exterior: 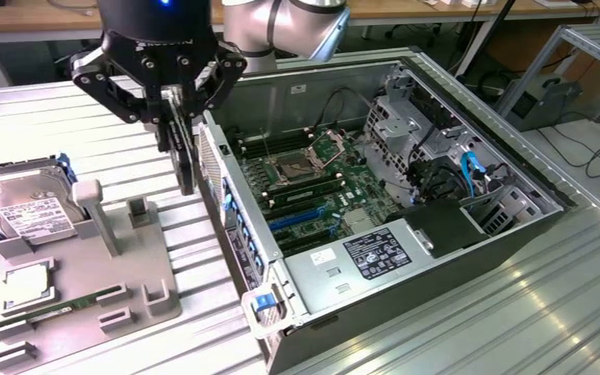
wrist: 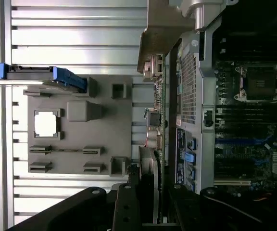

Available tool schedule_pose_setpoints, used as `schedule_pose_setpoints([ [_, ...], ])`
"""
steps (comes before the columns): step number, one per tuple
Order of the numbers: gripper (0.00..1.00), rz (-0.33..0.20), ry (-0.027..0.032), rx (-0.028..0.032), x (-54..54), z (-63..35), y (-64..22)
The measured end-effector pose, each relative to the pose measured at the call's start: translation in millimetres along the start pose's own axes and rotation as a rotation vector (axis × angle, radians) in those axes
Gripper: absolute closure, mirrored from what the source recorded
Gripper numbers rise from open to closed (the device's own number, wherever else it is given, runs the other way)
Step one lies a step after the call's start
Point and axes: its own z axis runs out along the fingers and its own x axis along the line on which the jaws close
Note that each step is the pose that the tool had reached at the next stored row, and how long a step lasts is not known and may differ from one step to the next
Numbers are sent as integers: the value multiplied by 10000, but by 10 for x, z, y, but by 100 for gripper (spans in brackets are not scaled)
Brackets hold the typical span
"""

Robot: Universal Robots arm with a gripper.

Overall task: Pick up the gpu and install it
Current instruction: 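Pick up the gpu and move the gpu toward the slot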

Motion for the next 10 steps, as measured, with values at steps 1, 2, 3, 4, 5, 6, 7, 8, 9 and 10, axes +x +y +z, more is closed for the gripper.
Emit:
schedule_pose_setpoints([
  [1,73,0,1,1,-186,-1,-2],
  [2,73,0,0,1,-305,-2,-3],
  [3,73,0,1,1,-428,-2,-4],
  [4,73,0,0,0,-566,-2,-6],
  [5,73,-1,1,0,-741,-3,-8],
  [6,73,0,0,0,-912,-3,-10],
  [7,73,0,1,0,-1064,-4,-11],
  [8,73,-1,0,0,-1202,-5,-13],
  [9,73,0,1,1,-1249,-5,-13],
  [10,73,0,0,0,-1271,-5,-13],
])
